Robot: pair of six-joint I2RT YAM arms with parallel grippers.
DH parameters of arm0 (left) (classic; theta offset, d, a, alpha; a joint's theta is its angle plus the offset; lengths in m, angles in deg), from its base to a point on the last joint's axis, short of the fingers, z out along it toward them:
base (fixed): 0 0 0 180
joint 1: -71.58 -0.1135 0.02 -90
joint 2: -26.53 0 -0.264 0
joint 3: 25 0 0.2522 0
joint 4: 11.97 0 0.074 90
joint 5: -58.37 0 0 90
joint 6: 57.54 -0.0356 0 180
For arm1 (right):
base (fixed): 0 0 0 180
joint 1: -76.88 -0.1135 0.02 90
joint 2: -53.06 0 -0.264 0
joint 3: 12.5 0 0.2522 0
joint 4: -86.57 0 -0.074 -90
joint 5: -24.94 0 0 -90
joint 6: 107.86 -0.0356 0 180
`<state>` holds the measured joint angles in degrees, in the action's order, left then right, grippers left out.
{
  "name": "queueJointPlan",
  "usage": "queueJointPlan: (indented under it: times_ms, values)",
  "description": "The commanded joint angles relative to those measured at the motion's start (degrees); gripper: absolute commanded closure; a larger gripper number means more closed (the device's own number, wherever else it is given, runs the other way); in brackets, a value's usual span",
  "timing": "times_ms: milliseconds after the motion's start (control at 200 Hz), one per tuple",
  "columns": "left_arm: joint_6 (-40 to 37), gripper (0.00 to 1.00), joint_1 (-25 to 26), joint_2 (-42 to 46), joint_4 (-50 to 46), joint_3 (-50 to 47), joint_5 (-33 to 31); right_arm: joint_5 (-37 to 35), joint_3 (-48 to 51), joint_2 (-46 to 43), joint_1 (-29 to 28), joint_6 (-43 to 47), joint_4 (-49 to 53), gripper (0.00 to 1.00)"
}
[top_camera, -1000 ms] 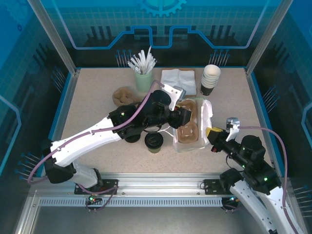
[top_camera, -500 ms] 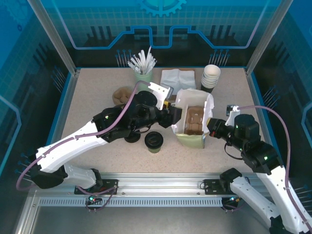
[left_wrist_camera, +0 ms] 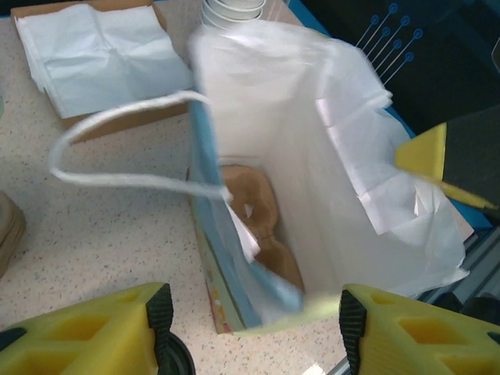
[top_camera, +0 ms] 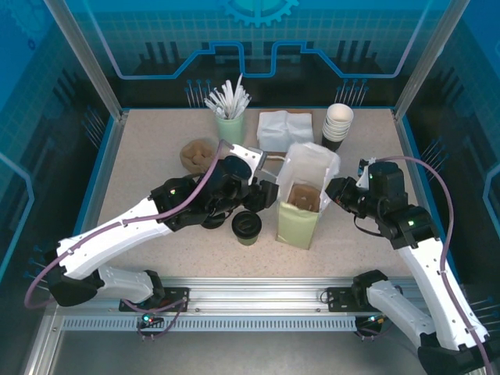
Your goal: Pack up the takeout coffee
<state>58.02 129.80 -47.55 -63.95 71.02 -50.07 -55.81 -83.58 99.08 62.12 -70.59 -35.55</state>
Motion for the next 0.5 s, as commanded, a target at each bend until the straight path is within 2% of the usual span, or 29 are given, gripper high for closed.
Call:
queueJointPlan:
  times_ms: [0, 205, 355, 405, 495]
  values:
    - [0.85, 0.39, -0.47, 2.01, -2.00, -0.87, -0.67, 4.33, -1.74, 0.92, 3.23, 2.97, 0.55, 0.65]
    - [-0.31, 0.36, -0.47, 4.44, -3.82, -3.53, -1.42, 6.66, -10.63, 4.93, 8.97, 18.35, 3.12, 0.48]
    - [-2.27, 0.27, -0.47, 6.45, -3.53, -8.23, -2.72, 9.82, -16.72, 8.35, 12.93, 31.46, 2.05, 0.44]
    - [-2.28, 0.21, -0.47, 6.49, -3.48, -10.69, -4.43, 11.45, -17.80, 9.11, 14.32, 33.22, 0.37, 0.44]
    - [-1.07, 0.18, -0.47, 5.48, -5.11, -12.31, -4.81, 15.60, -19.54, 10.88, 16.54, 35.65, -2.37, 0.43]
